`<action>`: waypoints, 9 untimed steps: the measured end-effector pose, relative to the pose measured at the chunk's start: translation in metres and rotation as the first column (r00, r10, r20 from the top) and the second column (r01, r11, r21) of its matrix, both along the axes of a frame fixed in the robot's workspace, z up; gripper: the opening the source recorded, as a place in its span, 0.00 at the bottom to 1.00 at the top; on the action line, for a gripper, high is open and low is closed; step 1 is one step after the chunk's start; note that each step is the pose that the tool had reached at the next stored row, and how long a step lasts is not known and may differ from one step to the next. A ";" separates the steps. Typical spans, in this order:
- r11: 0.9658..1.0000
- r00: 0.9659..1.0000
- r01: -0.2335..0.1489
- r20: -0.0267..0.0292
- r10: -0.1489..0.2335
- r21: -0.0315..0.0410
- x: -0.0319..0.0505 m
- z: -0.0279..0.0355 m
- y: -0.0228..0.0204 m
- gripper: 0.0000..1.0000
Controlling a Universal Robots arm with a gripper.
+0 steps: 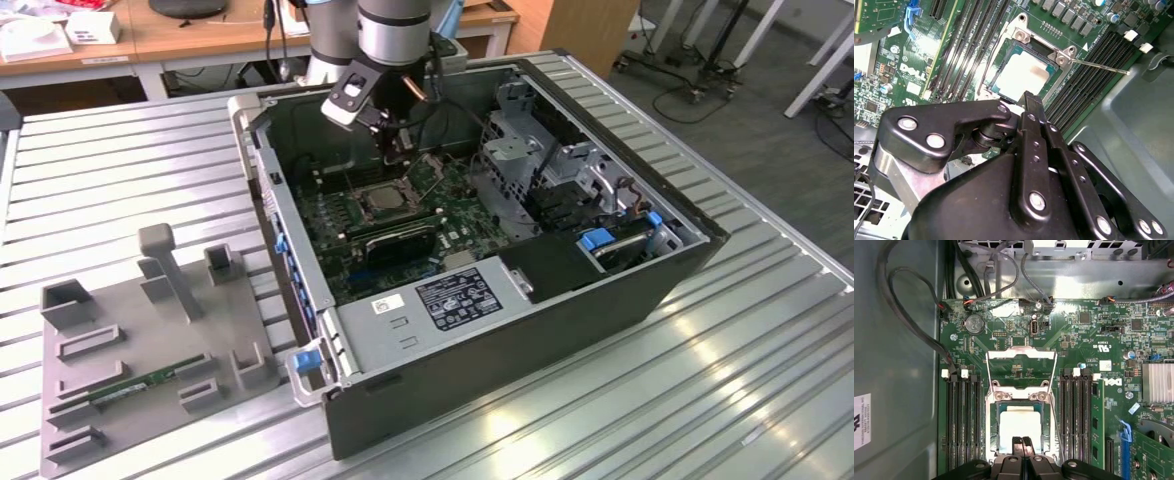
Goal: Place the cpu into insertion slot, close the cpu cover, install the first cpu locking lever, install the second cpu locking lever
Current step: 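Close the cpu cover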
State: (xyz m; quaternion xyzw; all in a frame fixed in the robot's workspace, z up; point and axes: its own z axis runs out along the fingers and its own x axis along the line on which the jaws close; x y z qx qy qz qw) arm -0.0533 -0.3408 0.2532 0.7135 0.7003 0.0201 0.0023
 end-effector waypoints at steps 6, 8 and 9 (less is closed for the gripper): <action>1.000 1.000 0.000 0.000 0.000 0.000 0.0000 0.0052 0.0000 0.11; 1.000 1.000 0.000 0.000 0.000 0.000 0.0000 0.0056 0.0000 0.11; 1.000 1.000 0.000 0.000 0.000 0.000 0.0000 0.0059 0.0000 0.11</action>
